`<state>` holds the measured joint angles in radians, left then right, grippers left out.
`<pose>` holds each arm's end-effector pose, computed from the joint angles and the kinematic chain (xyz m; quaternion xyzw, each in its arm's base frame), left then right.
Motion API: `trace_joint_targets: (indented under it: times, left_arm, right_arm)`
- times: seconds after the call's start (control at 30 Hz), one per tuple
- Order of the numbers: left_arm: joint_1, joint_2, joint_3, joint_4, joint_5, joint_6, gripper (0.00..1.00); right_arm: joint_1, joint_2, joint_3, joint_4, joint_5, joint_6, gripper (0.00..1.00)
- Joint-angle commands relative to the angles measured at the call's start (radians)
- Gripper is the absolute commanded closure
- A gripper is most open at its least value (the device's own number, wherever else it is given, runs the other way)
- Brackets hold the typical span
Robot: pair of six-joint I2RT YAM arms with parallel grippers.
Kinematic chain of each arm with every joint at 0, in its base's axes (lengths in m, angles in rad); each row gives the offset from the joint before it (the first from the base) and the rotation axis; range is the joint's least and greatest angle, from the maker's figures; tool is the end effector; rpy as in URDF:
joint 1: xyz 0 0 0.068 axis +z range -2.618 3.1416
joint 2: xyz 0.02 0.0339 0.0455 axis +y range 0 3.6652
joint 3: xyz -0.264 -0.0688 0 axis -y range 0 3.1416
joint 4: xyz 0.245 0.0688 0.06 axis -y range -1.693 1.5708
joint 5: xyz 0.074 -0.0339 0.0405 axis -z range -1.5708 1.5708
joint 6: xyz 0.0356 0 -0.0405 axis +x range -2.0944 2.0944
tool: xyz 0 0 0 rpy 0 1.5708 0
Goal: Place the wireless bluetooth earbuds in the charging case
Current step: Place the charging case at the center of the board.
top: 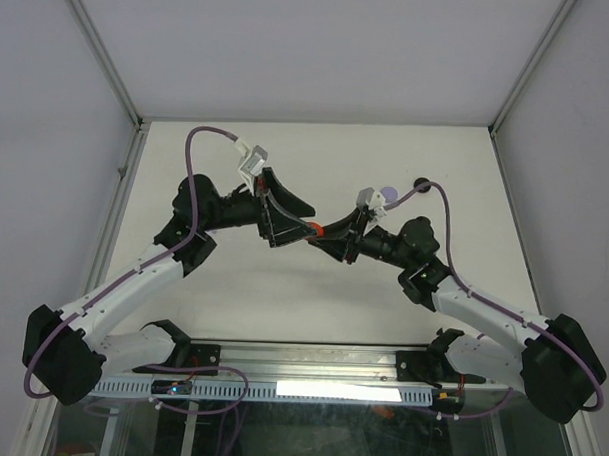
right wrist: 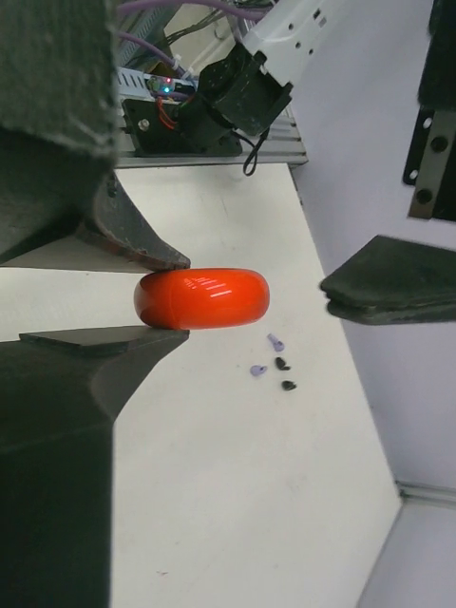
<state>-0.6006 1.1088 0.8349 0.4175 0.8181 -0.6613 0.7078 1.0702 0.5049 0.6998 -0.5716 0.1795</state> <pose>0.1930 -0.1637 0.3554 0.2823 0.6094 -0.6194 0.4065 0.1663 0.1676 0.2785 -0.3698 0.5540 0.4777 0.5729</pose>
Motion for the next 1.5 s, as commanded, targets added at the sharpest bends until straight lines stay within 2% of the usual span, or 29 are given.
trace_joint_targets:
  times: [0.0,0.13,0.27,0.47,0.57,0.77,0.97,1.13,1.3,1.47]
  left_arm:
    - [0.007,-0.085,0.073,-0.286,-0.218,0.207,0.18]
    - [0.007,-0.12,0.114,-0.547,-0.534,0.321,0.15]
    - [0.008,-0.126,0.147,-0.711,-0.802,0.386,0.13]
    - [0.009,-0.141,0.15,-0.808,-1.112,0.485,0.07]
    - [0.01,-0.148,0.123,-0.797,-1.205,0.52,0.05]
    - [0.012,-0.149,0.06,-0.768,-1.257,0.542,0.04]
    - [0.017,-0.161,0.04,-0.767,-1.256,0.556,0.04]
    - [0.029,-0.154,0.036,-0.767,-1.251,0.56,0.03]
    - [0.041,-0.128,0.036,-0.767,-1.231,0.564,0.03]
    - [0.047,-0.123,0.038,-0.767,-1.237,0.565,0.03]
  right_arm:
    - [-0.023,-0.031,0.035,-0.155,0.089,0.018,1.0]
    - [-0.061,-0.041,0.043,-0.351,0.176,0.047,1.0]
    - [-0.112,-0.046,0.041,-0.501,0.256,0.084,1.0]
    - [-0.224,-0.005,0.043,-0.647,0.283,0.154,1.0]
    - [-0.296,0.051,0.052,-0.691,0.258,0.186,1.0]
    - [-0.389,0.208,0.097,-0.718,0.176,0.231,1.0]
    - [-0.404,0.379,0.159,-0.681,0.104,0.255,0.93]
    - [-0.407,0.44,0.192,-0.687,0.121,0.254,0.75]
    - [-0.416,0.435,0.222,-0.77,0.167,0.204,0.53]
    - [-0.416,0.396,0.287,-0.878,0.252,0.125,0.43]
